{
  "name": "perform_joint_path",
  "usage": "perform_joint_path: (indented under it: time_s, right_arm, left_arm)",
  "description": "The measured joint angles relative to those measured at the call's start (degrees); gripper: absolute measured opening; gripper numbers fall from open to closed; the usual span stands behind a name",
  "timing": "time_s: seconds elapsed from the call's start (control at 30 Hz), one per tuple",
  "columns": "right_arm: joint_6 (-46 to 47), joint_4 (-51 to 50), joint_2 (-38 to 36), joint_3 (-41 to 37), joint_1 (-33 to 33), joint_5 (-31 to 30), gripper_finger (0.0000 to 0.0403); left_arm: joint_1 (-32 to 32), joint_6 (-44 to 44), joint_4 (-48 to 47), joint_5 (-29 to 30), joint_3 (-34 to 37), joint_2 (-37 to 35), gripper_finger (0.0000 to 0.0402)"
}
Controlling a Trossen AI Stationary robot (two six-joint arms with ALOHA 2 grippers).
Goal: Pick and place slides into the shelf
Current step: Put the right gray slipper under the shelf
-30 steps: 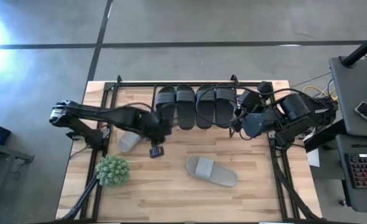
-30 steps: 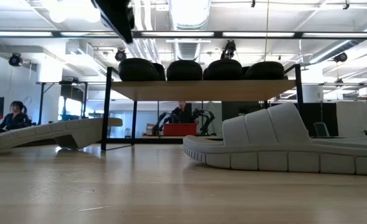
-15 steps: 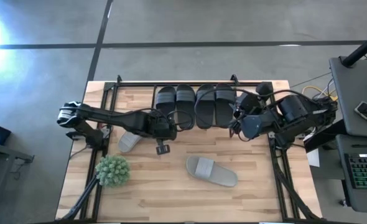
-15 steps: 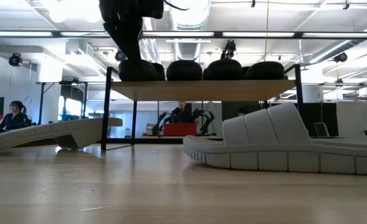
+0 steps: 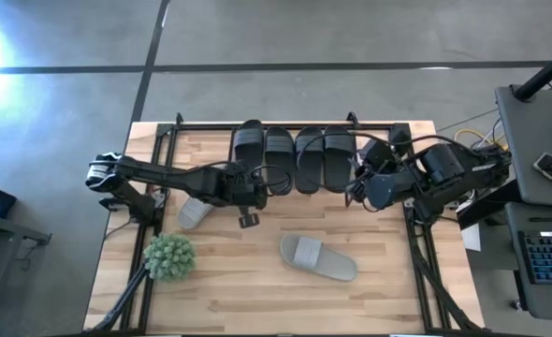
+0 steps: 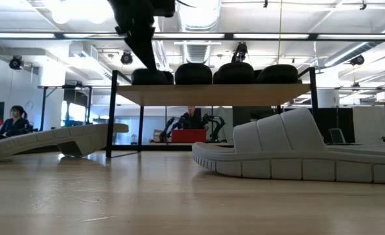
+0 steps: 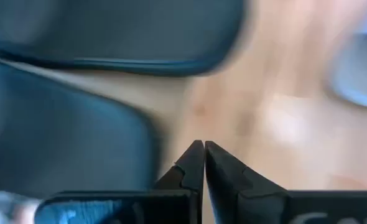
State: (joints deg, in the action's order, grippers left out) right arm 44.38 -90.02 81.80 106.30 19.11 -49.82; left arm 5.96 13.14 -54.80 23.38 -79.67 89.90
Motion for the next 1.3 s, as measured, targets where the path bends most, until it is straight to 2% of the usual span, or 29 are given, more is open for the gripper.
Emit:
perform_joint_path:
  time_s: [0.13,0.23,0.33,0.4,0.5,0.6,0.73,0.83,0.93,1.03,1.13,1.3]
  right_arm:
    - [3.3,0.0,-1.5,-1.8,0.1,4.5,0.0134]
    - [6.8,0.0,-2.4,-3.5,0.7,10.1,0.0134]
    - [12.1,0.0,-2.9,-6.8,2.6,20.1,0.0134]
    - [17.5,0.5,-2.9,-10.1,5.4,24.7,0.0134]
    - [27.6,2.6,-2.4,-16.0,10.9,26.5,0.0134]
    - [37.8,7.1,-2.2,-22.3,16.1,28.0,0.0132]
    - [51.4,17.0,-2.6,-31.0,22.2,26.7,0.0132]
    - [59.6,28.6,-2.5,-37.0,25.5,21.4,0.0133]
    - [64.9,41.7,-0.8,-42.5,26.4,17.0,0.0139]
    - [68.1,52.1,2.2,-47.1,26.1,16.2,0.0149]
    - [74.4,59.0,5.3,-50.3,25.9,16.1,0.0165]
    - [79.2,65.7,9.3,-52.1,25.6,15.2,0.0198]
  left_arm:
    - [0.7,0.1,-0.2,-9.5,-0.1,-0.1,0.0]
    - [1.8,2.7,-1.0,-10.4,-0.1,-0.5,0.0]
    - [3.4,5.7,-2.7,-12.4,-0.3,-2.6,0.0]
    - [4.9,8.7,-2.8,-12.5,-0.4,-5.0,0.0]
    - [7.6,14.3,-2.8,-11.6,-0.4,-9.1,0.0]
    - [10.3,22.0,-3.0,-5.2,-0.2,-13.3,0.0]
    - [13.6,31.1,-3.6,3.6,0.8,-18.3,0.0]
    - [15.0,33.0,-4.7,5.9,1.8,-21.0,0.0]
    - [15.4,33.0,-4.7,6.3,3.8,-23.0,0.0]
    - [15.5,33.0,-5.1,6.4,5.9,-24.3,0.0]
    - [15.5,33.0,-5.6,5.1,8.3,-25.8,0.0]
    - [15.6,32.6,-6.3,2.9,12.3,-27.6,0.0]
